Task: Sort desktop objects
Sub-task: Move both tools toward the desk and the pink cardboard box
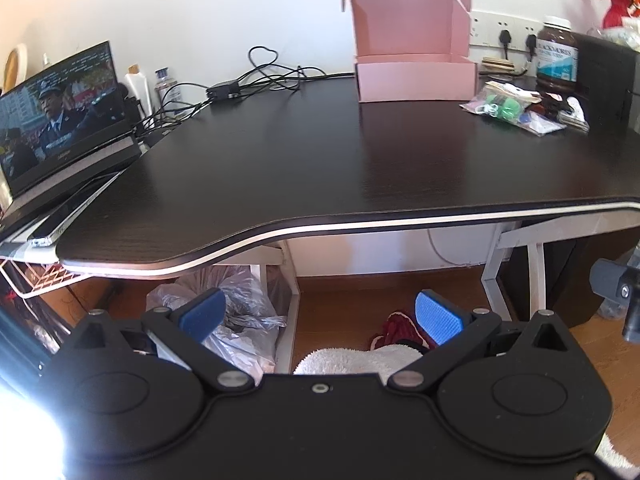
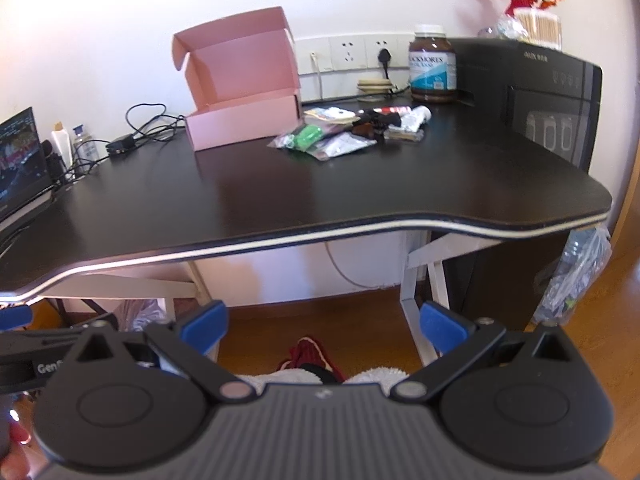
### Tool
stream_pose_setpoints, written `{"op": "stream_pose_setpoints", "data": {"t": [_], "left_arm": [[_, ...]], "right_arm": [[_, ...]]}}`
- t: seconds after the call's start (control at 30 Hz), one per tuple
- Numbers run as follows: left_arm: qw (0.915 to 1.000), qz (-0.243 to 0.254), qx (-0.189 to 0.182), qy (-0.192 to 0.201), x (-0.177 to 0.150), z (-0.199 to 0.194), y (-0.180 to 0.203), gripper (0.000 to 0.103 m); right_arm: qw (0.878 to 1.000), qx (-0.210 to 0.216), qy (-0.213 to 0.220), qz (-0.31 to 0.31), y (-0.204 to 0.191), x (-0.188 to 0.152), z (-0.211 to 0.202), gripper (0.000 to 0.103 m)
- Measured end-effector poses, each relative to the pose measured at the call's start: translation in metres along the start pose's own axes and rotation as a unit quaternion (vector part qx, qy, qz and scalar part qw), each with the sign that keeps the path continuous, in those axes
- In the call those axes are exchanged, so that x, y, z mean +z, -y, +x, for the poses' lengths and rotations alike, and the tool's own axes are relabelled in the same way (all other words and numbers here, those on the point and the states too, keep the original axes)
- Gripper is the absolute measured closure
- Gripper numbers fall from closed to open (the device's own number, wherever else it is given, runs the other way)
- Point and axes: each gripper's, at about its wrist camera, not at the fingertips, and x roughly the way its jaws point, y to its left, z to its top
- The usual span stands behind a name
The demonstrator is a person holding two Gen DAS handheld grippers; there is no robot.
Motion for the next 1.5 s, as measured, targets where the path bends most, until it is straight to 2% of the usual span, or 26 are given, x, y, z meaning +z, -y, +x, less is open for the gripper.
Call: {"op": "stream_pose_setpoints", "data": {"t": [0.13, 0.23, 0.33, 0.43, 0.57, 0.67, 0.9, 1.0, 1.03, 1.23, 1.4, 1.5], "left_arm": [[1.0, -0.002, 0.002, -0.003, -0.001, 0.001, 0.001, 0.0], [1.0, -0.003, 0.003, -0.005, -0.002, 0.002, 0.002, 0.0], [1.0, -0.002, 0.006, -0.007, -0.002, 0.003, 0.003, 0.0], [0.9995, 0.029, 0.012, -0.002, -0.01, 0.0, -0.005, 0.0], [0.9993, 0.036, -0.003, 0.007, -0.014, -0.006, -0.006, 0.0], [0.9997, 0.018, -0.001, 0.018, -0.01, -0.008, -0.013, 0.0], [0.9982, 0.019, -0.005, 0.057, 0.0, -0.011, -0.016, 0.0], [0.9954, 0.034, 0.017, 0.088, 0.003, -0.012, -0.014, 0.0], [0.9946, 0.042, 0.014, 0.094, 0.004, -0.012, -0.013, 0.0], [0.9886, 0.073, -0.072, 0.11, 0.006, -0.011, -0.01, 0.0], [0.9837, 0.072, -0.095, 0.135, -0.006, -0.015, -0.01, 0.0], [0.984, 0.078, -0.079, 0.139, -0.008, -0.016, -0.011, 0.0]], "right_arm": [[0.999, -0.012, 0.023, -0.038, -0.004, 0.001, 0.001, 0.001], [0.998, -0.011, 0.046, -0.042, -0.009, -0.005, -0.007, 0.001], [0.999, -0.002, 0.043, -0.026, -0.006, 0.001, -0.008, 0.001], [0.999, 0.006, 0.037, -0.019, -0.002, 0.0, -0.007, 0.001], [0.999, 0.0, 0.035, -0.024, -0.005, 0.0, -0.008, 0.001], [0.999, -0.007, 0.039, -0.033, -0.009, 0.0, -0.011, 0.001], [0.999, -0.003, 0.035, -0.032, -0.009, 0.001, -0.008, 0.001], [0.999, -0.001, 0.034, -0.03, -0.009, 0.004, -0.006, 0.001], [0.999, 0.001, 0.035, -0.03, -0.009, 0.006, -0.006, 0.001], [0.998, 0.007, 0.052, -0.025, -0.011, 0.014, -0.005, 0.001], [0.998, 0.006, 0.055, -0.031, -0.014, 0.013, -0.006, 0.001], [0.998, 0.007, 0.057, -0.029, -0.013, 0.012, -0.007, 0.001]]}}
